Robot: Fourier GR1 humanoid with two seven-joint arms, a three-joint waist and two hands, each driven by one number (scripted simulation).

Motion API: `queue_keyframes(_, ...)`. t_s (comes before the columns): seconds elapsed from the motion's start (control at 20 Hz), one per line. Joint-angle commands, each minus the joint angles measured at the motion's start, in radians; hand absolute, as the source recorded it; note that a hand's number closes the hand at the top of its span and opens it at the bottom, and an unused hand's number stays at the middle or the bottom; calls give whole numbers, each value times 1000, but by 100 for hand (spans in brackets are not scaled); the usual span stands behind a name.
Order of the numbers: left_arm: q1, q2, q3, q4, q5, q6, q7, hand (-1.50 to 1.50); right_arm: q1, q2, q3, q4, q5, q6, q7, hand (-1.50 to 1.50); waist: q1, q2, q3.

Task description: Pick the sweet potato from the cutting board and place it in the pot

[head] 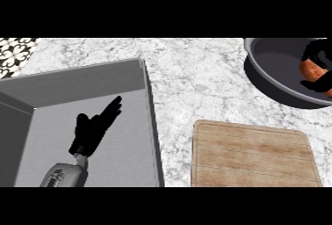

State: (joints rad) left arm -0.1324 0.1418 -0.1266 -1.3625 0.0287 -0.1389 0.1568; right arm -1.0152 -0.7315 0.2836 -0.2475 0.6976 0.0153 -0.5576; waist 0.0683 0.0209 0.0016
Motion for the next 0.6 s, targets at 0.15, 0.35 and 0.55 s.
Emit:
queue_keyframes(0.15,-11,-12,-15,11,-13,-6,-10,0,-79,121,79,149,102,122,248,-150,7,6,0)
queue_keyframes(0.35,2,-25,-8,14,-21,19,5,0,-63,149,12,148,42,121,122,-150,-18,-1,1)
queue_keyframes(0.55,27,-5,12,0,8,-6,-14,0,-65,171,-181,124,-156,116,27,-150,-28,-6,2)
